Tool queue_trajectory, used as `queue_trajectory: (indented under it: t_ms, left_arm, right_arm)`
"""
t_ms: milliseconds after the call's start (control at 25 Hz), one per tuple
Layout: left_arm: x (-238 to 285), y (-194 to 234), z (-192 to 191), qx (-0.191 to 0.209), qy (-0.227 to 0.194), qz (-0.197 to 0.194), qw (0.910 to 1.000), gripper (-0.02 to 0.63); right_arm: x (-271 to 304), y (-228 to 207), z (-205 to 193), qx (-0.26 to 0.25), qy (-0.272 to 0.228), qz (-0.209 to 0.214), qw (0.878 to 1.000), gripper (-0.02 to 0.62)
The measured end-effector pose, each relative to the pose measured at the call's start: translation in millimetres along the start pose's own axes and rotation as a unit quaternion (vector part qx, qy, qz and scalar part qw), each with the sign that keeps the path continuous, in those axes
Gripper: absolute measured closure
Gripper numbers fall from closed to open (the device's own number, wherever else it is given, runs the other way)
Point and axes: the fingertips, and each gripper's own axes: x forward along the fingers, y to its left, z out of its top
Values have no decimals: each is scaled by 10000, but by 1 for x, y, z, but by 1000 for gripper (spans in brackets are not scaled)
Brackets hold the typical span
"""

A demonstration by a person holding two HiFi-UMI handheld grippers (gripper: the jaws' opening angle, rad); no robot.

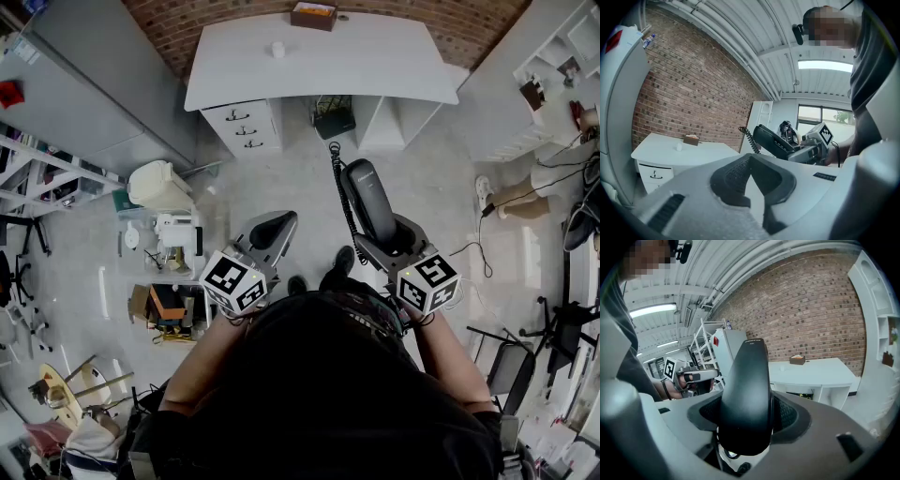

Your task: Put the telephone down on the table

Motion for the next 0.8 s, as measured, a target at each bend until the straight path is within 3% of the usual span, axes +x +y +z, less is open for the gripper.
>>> queue_trajectory:
  t_ms: [800]
  left_arm:
    - [-16, -22, 2, 189, -36, -221, 9996, 600]
  right_arm:
    - [-12, 35, 1, -65, -153, 22, 9999, 316]
